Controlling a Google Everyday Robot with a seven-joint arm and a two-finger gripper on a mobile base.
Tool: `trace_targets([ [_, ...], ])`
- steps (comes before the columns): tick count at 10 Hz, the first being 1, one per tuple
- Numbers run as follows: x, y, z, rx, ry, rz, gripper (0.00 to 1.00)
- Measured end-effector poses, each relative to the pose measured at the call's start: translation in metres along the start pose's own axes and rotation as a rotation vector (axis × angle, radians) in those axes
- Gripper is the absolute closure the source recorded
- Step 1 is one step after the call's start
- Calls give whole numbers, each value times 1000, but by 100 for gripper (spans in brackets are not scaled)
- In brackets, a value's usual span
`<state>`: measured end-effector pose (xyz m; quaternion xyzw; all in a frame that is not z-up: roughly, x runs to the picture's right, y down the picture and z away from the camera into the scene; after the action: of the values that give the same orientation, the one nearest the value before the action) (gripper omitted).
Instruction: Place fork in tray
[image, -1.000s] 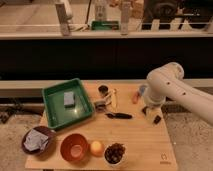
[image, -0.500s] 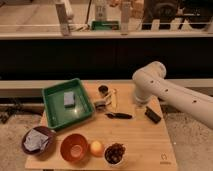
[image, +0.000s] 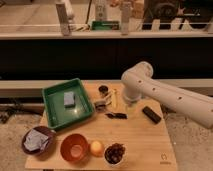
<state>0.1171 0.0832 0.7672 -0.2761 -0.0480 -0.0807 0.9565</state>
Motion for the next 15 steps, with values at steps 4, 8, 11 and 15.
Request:
trace_targets([
  [4,-18,-13,3,9,-17,-15,24],
  [8,-26,-25,28,18,-35,-29,38],
  [11,-44,-29,11,24,-40,-65,66],
  [15,-59,-43,10,30,-40,-105,100],
])
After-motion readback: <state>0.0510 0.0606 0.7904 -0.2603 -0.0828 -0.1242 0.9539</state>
